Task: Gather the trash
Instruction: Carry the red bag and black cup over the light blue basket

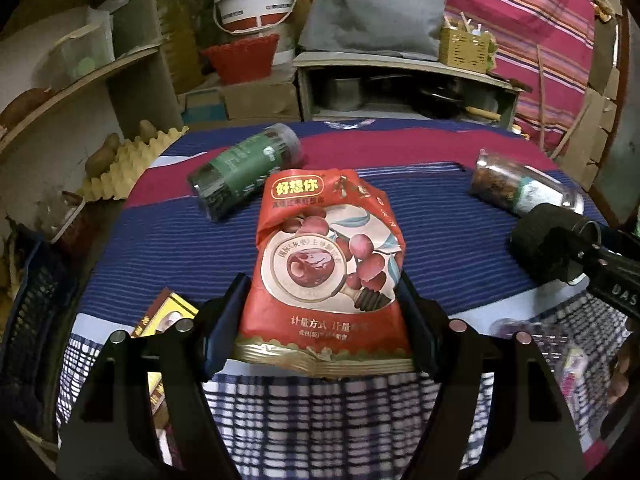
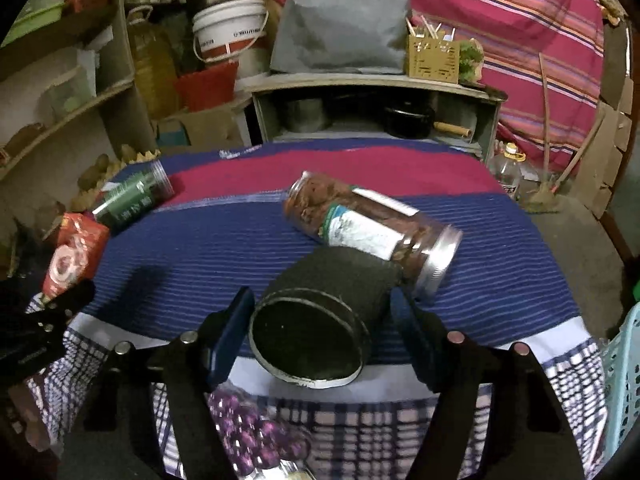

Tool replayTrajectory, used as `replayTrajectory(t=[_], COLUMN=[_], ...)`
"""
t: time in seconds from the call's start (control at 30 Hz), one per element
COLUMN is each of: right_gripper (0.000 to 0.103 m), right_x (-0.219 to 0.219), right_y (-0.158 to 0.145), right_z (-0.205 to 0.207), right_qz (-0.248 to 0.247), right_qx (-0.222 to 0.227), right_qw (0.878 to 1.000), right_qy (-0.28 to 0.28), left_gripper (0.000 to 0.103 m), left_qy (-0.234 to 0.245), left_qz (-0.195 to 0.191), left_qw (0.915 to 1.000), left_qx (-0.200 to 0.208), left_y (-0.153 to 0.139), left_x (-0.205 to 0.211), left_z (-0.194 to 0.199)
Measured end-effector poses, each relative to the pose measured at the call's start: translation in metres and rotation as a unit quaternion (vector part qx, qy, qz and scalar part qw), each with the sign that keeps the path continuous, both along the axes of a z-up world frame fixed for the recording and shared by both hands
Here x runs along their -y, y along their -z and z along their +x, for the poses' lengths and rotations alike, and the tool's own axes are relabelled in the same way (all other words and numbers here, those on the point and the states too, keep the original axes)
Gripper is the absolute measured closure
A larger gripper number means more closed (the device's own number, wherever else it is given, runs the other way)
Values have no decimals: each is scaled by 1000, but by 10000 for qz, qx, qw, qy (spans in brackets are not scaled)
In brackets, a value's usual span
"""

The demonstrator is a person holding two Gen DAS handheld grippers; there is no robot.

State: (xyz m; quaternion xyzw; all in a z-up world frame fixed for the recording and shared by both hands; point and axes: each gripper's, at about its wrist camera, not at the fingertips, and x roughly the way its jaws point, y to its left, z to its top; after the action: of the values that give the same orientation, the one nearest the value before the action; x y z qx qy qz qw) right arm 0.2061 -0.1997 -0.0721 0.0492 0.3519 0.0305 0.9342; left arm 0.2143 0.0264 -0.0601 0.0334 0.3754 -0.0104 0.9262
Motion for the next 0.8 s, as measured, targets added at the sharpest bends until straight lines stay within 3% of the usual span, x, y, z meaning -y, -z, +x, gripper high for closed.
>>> replayTrajectory(t=[0.27,0.47,0.63,0.8], right_gripper=[33,33,34,35], right_x=[76,127,182,238], right_y=[-49,-67,-66,-60], right_z=[-62,-132,-181,-219], right_qz=[329,-176,-247,-150], right_qx=[512,925,1032,1051], right_qw=[9974,9927,9851,9741], right_qy=[381,751,1354,1999], left_gripper=[32,32,32,32], left_qy=[812,1548,2064,2522], left_qz=[334,79,-332,-433], left_qw=[9952,9860,9761,9652], left_qx=[423,620,594,545], left_y=[-29,-45,-50,-46], left_x=[69,143,209,275], left_z=[-33,-62,-76,-92])
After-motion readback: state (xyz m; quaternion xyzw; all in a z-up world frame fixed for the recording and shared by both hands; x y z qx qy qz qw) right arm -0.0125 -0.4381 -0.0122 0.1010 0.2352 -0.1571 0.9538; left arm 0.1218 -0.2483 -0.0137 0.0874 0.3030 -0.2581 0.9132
